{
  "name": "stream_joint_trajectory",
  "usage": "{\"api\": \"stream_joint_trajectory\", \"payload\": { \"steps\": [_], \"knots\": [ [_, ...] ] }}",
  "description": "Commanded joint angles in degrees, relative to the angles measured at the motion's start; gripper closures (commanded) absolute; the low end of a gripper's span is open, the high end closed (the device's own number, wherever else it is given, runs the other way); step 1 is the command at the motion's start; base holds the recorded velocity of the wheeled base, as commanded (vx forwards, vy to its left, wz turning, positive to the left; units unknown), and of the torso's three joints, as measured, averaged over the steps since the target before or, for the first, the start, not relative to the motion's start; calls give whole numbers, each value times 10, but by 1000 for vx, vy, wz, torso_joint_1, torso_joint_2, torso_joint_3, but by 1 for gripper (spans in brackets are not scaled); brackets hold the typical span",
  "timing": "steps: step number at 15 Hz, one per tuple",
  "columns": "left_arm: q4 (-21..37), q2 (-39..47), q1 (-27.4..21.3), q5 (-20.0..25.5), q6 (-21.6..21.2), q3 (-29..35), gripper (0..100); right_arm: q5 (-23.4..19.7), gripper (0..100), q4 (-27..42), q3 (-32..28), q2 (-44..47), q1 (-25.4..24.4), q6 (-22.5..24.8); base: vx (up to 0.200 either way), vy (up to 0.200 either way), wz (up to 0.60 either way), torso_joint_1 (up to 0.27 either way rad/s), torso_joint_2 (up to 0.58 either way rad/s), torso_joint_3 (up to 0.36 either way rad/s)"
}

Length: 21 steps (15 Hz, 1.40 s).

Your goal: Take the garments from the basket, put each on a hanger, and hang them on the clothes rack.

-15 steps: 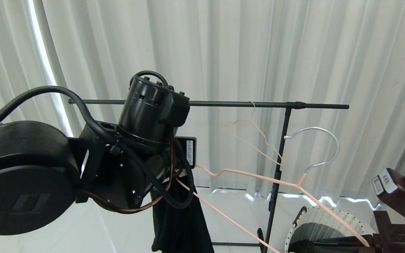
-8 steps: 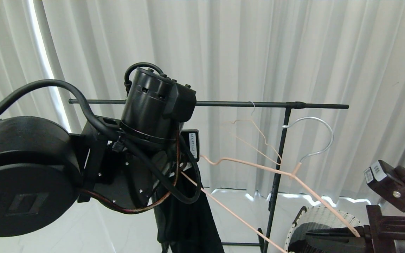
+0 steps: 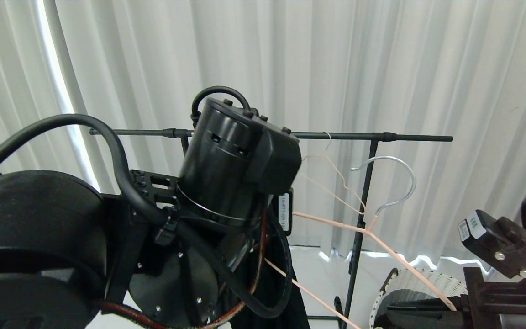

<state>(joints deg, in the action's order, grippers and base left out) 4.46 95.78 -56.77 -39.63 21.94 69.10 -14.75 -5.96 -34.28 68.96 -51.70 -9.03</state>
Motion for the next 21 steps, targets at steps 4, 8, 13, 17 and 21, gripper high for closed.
{"api": "stream_joint_trajectory", "payload": {
  "steps": [4, 8, 13, 17, 21],
  "knots": [
    [0, 1, -44, 18, -2, 0, 100, 2, 100, 2, -6, 28, -31, 2, 0, 0, 0, 0, 0, 0],
    [-2, 7, -68, 18, -1, 19, 100, 2, 100, 1, -18, 54, -44, 1, 0, 0, 0, 0, 0, 0],
    [-24, 12, -84, 18, -1, 10, 100, 73, 100, 0, -25, 91, -50, -5, 0, 0, 0, 0, 0, 0],
    [-26, 3, -83, 16, -1, -19, 100, 82, 100, -12, -24, 83, -47, -33, 0, 0, 0, 0, 0, 0],
    [-47, -3, -83, 16, -2, -31, 0, 126, 100, -48, -11, 77, -47, -41, 0, 0, 0, 0, 0, 0]
  ]
}}
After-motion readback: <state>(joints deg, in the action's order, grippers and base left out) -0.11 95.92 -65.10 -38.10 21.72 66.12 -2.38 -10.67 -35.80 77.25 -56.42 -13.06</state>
